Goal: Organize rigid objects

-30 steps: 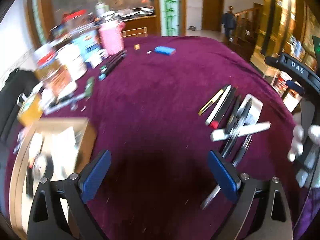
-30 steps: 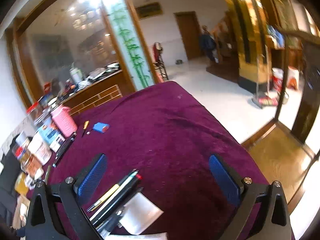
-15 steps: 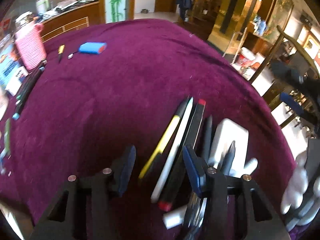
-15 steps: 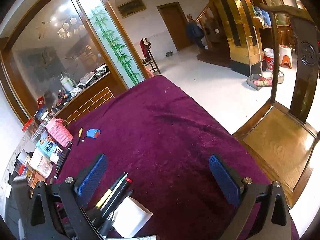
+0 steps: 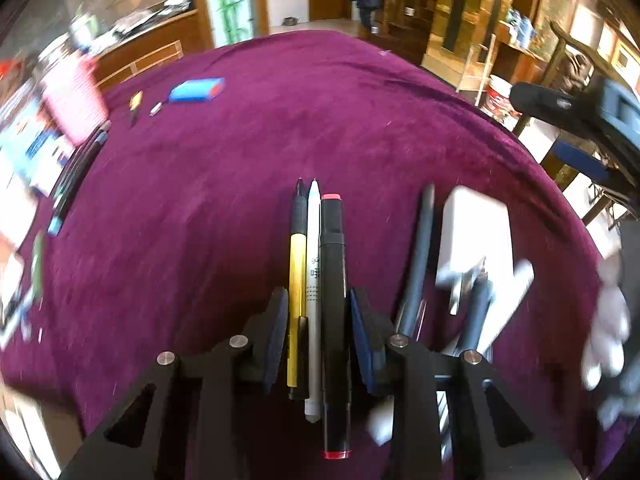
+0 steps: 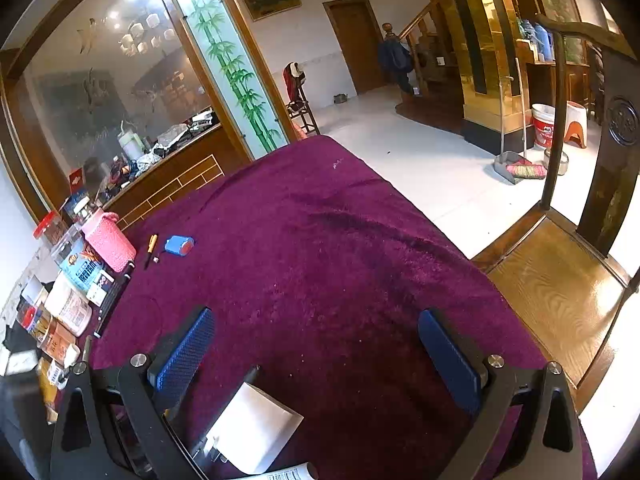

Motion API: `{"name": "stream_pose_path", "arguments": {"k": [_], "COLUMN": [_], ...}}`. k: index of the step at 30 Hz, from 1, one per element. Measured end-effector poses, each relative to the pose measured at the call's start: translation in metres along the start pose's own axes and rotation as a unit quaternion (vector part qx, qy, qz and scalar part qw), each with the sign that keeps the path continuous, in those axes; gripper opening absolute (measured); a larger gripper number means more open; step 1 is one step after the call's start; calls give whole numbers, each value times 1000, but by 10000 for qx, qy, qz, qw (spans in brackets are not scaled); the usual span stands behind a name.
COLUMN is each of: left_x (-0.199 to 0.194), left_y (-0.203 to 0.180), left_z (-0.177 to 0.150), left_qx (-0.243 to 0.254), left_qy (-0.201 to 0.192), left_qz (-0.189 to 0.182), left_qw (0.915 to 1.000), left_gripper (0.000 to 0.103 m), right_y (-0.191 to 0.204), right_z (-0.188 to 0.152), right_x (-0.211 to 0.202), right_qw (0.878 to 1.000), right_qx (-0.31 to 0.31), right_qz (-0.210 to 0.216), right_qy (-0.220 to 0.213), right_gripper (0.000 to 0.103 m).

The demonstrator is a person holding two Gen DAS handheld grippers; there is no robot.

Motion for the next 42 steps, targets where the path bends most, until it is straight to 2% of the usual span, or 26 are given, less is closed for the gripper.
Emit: {"name": "stream_pose_path", "arguments": {"k": [3, 4, 5, 6, 7, 9, 12, 14, 15, 17, 21, 28, 32, 33, 39, 41, 42], "left_x": [-22, -29, -37, -46, -49, -52, -38, -28, -21, -17, -16, -13, -9, -9, -2, -1, -2], "left_y": [13, 14, 17, 21, 26, 36, 46, 48, 48, 50, 54, 62, 44, 39, 27, 21, 17], "left_z": [-27, -31, -36, -39, -39, -38, -38, -40, -41, -42, -42, -40, -37, -34, -22, -21, -23], "left_qx": [-93, -108, -166, -308, -429, -643, -765, -752, -737, -849, -854, -1109, -509, -315, 107, 277, 360], "left_qy": [18, -44, -125, -223, -297, -378, -202, -100, -16, 27, -15, 63, 14, -34, -240, -334, -355], "left_qz": [133, 133, 63, -59, -124, -159, -27, 7, 6, -142, 26, 96, 678, 883, 1456, 1601, 1594], "left_qw": [9999, 9998, 9998, 9993, 9986, 9971, 9969, 9971, 9973, 9963, 9963, 9938, 9964, 9956, 9890, 9862, 9859], "left_gripper": [28, 31, 36, 48, 53, 53, 52, 40, 25, 19, 18, 21, 21, 21, 21, 16, 8], "right_y": [2, 4, 4, 5, 6, 6, 5, 4, 4, 5, 5, 9, 9, 9, 9, 10, 10], "right_z": [-2, -4, -5, -6, -7, -8, -8, -8, -8, -8, -8, -10, -11, -11, -11, -12, -12], "right_x": [2, 3, 4, 4, 4, 4, 4, 5, 5, 5, 6, 8, 8, 8, 8, 9, 9], "right_qw": [10000, 10000, 9999, 9999, 9999, 9998, 9998, 9998, 9998, 9998, 9997, 9995, 9995, 9995, 9994, 9994, 9994], "right_qx": [-48, -65, -73, -88, -101, -126, -131, -117, -111, -113, -129, -182, -196, -196, -208, -208, -209], "right_qz": [9, 24, 35, 45, 42, 41, 11, -5, -6, 7, 7, 12, 2, 6, 9, 12, 15], "right_qy": [45, 71, 89, 112, 127, 145, 145, 155, 164, 166, 184, 242, 265, 263, 260, 261, 258], "right_gripper": [103, 103, 103, 103, 102, 102, 103, 102, 102, 103, 103, 102, 102, 103, 103, 103, 103]}}
Point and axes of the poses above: each gripper's, at about its wrist camera, not at the fingertips, and x roughly the way its jaws point, y to its left, z to its top, the point moved 4 cm from there along x, roughly the way its jaws point, and after that the axes turned 11 degrees about z, right-handed, at the moved point
